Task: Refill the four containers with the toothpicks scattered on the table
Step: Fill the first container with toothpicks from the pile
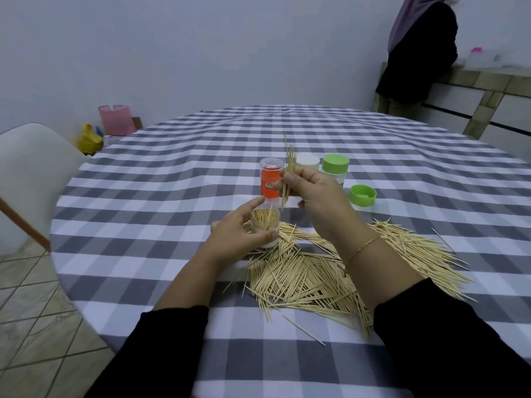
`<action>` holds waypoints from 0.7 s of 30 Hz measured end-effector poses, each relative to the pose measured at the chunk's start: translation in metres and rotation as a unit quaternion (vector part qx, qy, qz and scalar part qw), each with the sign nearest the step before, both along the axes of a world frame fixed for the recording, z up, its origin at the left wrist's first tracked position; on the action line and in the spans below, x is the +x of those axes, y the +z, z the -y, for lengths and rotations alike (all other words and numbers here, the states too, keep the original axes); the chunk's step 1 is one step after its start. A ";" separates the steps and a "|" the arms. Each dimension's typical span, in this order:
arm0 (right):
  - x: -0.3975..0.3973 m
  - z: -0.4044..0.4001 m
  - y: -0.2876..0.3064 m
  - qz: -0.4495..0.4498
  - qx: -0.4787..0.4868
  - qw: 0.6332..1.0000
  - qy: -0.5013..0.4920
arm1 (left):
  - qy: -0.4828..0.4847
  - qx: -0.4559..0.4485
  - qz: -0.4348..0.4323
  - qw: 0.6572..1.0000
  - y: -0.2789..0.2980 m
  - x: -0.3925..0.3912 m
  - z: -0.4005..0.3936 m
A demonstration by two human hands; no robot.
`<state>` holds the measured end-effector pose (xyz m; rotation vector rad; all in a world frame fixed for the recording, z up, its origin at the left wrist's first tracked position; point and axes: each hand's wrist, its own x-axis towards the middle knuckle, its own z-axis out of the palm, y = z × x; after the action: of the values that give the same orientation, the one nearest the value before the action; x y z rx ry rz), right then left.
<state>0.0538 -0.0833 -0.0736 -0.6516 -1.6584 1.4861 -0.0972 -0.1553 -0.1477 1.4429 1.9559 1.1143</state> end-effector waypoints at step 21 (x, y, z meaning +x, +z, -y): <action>-0.022 0.005 -0.044 0.084 -0.095 0.992 0.005 | -0.006 0.014 0.010 1.000 0.005 0.004 0.003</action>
<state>0.0321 -0.0886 -0.1181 -0.8951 -1.6591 1.6469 -0.0935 -0.1584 -0.1424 1.4509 1.9235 1.1496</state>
